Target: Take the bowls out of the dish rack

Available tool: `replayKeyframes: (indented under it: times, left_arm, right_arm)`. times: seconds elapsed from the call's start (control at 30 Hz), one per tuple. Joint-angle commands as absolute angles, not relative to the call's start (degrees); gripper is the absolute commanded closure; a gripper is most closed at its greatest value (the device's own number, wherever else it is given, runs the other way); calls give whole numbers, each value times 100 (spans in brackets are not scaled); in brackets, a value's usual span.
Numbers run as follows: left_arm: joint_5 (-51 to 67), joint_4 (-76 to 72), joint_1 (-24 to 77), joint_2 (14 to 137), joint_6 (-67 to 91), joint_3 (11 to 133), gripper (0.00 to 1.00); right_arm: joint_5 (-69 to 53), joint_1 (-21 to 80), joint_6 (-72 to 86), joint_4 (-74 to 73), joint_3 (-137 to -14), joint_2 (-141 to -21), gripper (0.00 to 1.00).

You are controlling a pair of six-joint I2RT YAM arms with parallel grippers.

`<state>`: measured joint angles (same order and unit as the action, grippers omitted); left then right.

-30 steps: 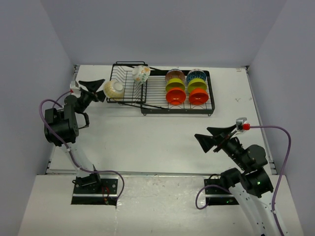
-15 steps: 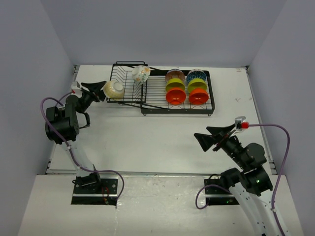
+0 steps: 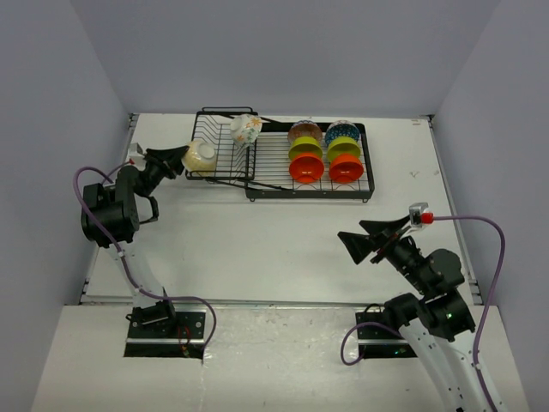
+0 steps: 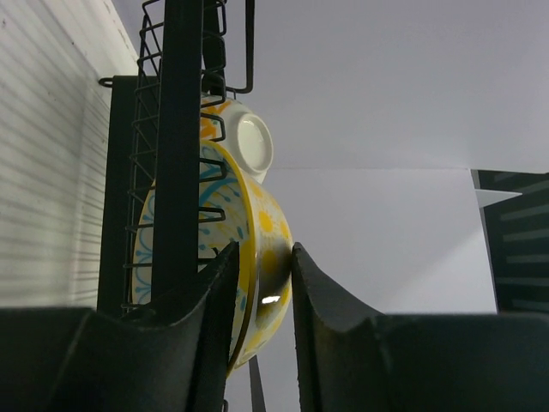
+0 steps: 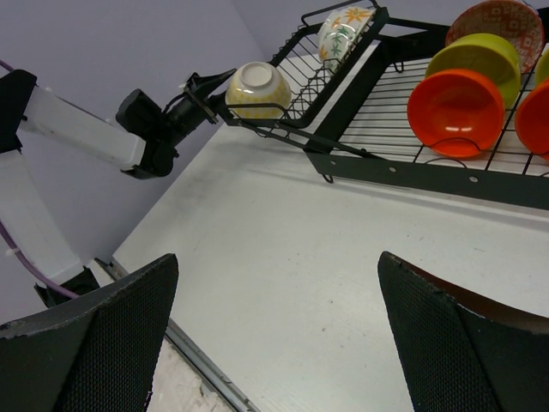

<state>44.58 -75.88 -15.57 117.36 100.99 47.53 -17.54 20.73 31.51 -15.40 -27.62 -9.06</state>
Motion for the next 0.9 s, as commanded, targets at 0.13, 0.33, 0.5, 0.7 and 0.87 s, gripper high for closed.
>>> replayKeyframes:
  times: [0.13,0.33,0.5,0.7,0.87]
  left_arm:
    - [4561,-10521,-1468,11874,10054,4913,75]
    - [4562,-10529,-1415,11900,10081,4922,85]
    - [4474,-10529,-1371,11909,10116,4992,85]
    - [4465,-10529,-1257,12041,10151,5159,76]
    - [4482,-10529,-1213,12129,10143,5150,75]
  right_arm:
    - [-1854,2101,3103,-1301,-2716,-1063,1]
    - [-1855,2101,3103,-1310,-2716,-1072,1]
    - [-1854,2092,3102,-1318,-2716,-1072,1]
    - [-1837,2101,3103,-1336,-2707,-1028,1]
    - [-1837,2101,3103,-1345,-2707,-1011,1]
